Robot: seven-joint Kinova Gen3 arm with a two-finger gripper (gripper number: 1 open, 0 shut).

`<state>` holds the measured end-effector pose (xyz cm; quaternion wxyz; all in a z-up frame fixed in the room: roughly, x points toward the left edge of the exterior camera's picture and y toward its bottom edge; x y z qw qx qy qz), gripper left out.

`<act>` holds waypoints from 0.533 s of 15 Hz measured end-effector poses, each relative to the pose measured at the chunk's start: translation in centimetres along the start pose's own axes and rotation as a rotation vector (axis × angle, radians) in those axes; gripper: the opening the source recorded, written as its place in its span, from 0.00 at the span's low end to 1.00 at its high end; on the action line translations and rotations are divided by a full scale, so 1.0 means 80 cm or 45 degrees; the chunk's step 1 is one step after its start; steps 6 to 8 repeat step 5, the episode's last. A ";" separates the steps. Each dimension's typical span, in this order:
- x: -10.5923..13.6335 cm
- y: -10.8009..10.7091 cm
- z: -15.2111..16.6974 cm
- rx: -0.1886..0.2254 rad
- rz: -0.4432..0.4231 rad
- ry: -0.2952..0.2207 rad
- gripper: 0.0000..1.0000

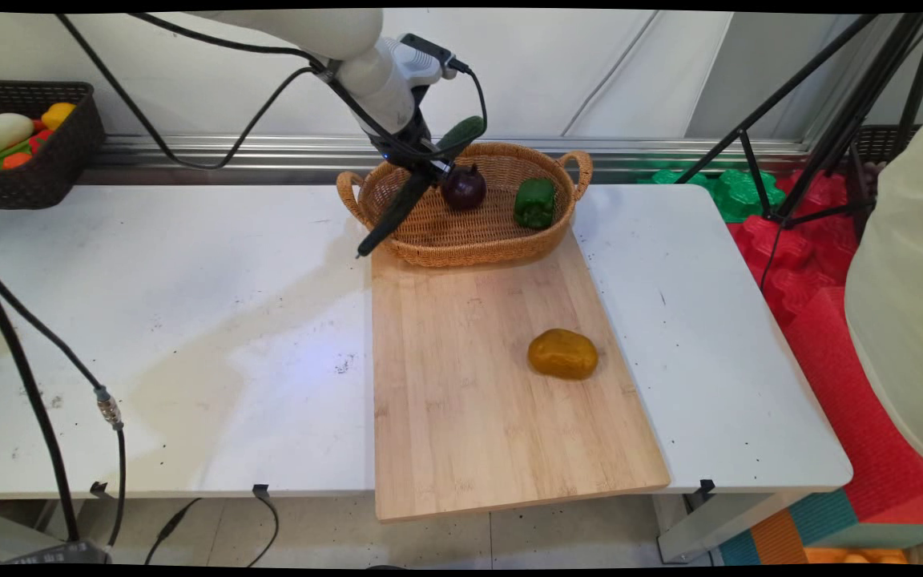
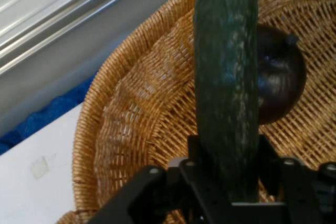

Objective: Place the picked object in the vegetable basket

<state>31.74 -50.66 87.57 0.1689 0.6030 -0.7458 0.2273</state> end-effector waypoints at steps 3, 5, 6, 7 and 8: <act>0.001 0.007 0.009 0.002 -0.006 -0.018 1.00; 0.003 0.011 0.011 0.006 -0.002 -0.023 1.00; 0.003 0.011 0.011 0.006 -0.002 -0.023 1.00; 0.003 0.011 0.011 0.006 -0.002 -0.023 1.00; 0.003 0.011 0.011 0.006 -0.002 -0.023 1.00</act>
